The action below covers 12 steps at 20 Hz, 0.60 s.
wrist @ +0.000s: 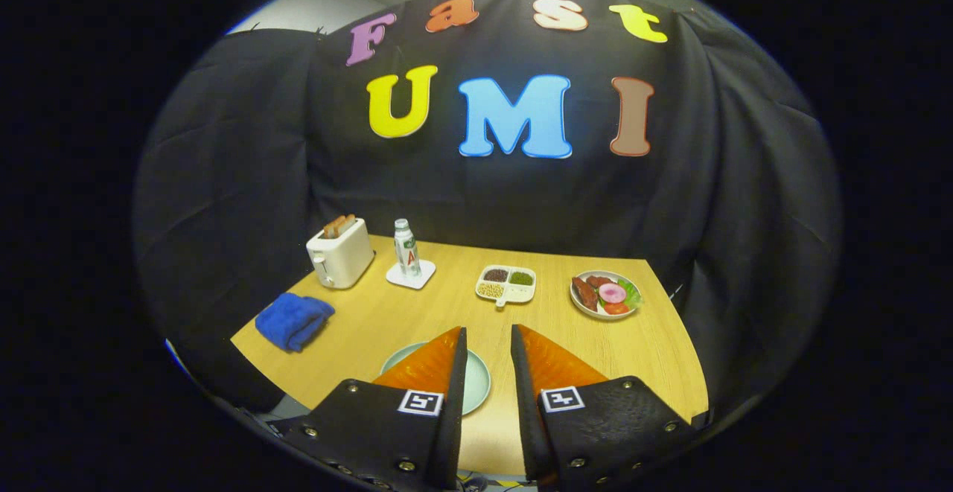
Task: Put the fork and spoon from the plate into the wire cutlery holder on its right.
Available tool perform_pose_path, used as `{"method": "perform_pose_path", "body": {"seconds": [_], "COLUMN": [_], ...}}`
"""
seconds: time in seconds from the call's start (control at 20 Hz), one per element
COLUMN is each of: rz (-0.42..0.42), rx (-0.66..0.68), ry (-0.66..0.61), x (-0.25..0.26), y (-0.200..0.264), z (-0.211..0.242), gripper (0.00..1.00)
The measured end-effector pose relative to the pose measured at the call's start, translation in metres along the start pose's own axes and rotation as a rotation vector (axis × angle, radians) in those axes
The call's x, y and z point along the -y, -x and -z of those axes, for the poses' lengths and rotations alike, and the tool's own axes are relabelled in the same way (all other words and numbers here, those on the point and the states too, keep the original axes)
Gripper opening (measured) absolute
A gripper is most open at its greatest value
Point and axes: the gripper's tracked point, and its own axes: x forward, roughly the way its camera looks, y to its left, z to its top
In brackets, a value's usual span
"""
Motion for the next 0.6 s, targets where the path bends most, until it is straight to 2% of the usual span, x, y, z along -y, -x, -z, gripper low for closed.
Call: {"method": "perform_pose_path", "body": {"seconds": [0.1,0.15,0.2,0.35,0.45,0.6], "rz": [0.010,0.022,0.027,0.032,0.025,0.049], "rx": [0.088,0.126,0.164,0.249,0.283,0.306], "ry": [-0.009,0.003,0.017,0.048,0.088,0.124], "x": [-0.015,-0.020,-0.027,-0.054,-0.069,-0.078], "y": [0.012,0.013,0.017,0.028,0.031,0.032], "z": [-0.010,-0.014,-0.019,-0.031,-0.035,-0.031], "gripper": [0.36,0.46,0.47,0.79,0.91,0.95]}}
